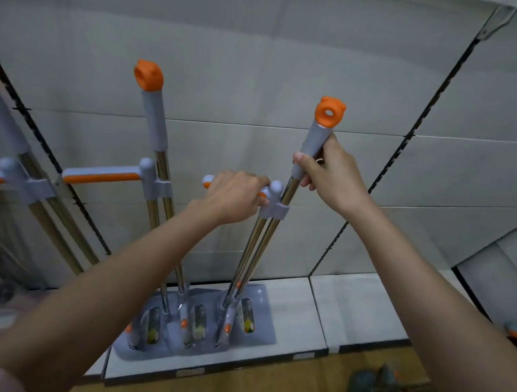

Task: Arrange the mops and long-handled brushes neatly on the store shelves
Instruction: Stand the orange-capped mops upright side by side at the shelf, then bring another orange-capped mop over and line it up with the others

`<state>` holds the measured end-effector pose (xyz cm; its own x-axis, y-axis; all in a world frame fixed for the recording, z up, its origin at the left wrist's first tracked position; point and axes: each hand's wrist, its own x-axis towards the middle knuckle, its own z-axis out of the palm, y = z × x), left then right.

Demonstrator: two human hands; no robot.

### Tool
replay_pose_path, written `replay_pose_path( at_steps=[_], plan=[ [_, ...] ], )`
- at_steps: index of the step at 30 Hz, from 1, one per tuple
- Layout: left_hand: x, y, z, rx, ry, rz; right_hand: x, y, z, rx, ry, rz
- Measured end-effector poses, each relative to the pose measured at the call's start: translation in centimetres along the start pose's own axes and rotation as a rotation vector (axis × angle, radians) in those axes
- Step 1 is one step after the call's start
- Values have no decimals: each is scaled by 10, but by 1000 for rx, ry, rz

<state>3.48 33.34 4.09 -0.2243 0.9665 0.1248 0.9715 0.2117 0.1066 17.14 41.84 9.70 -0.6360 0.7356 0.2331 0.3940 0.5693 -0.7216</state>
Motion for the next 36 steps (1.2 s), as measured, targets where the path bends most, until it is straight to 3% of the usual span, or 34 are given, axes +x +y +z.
replay_pose_path(
  at_steps=[9, 15, 19, 23, 27, 30, 36],
  plan=[
    [31, -29, 0, -34, -117, -41, 39, -1, 24, 13, 17, 20],
    [42, -29, 1, -43, -46, 12, 53, 2, 26, 51, 12, 62],
    [50, -23, 0, -136, 95, 15, 53, 4, 19, 70, -27, 77],
    [50, -8, -7, -375, 427, 94, 41, 10, 10, 113, -37, 114],
    [49, 32, -10, -489, 512, 210, 13, 25, -19, 153, 48, 166],
    [57, 77, 1, -555, 412, 288, -21, 39, -57, 121, 131, 231],
    [68, 226, 33, -694, -2, 578, -133, 86, -156, -5, 394, 442]
  ],
)
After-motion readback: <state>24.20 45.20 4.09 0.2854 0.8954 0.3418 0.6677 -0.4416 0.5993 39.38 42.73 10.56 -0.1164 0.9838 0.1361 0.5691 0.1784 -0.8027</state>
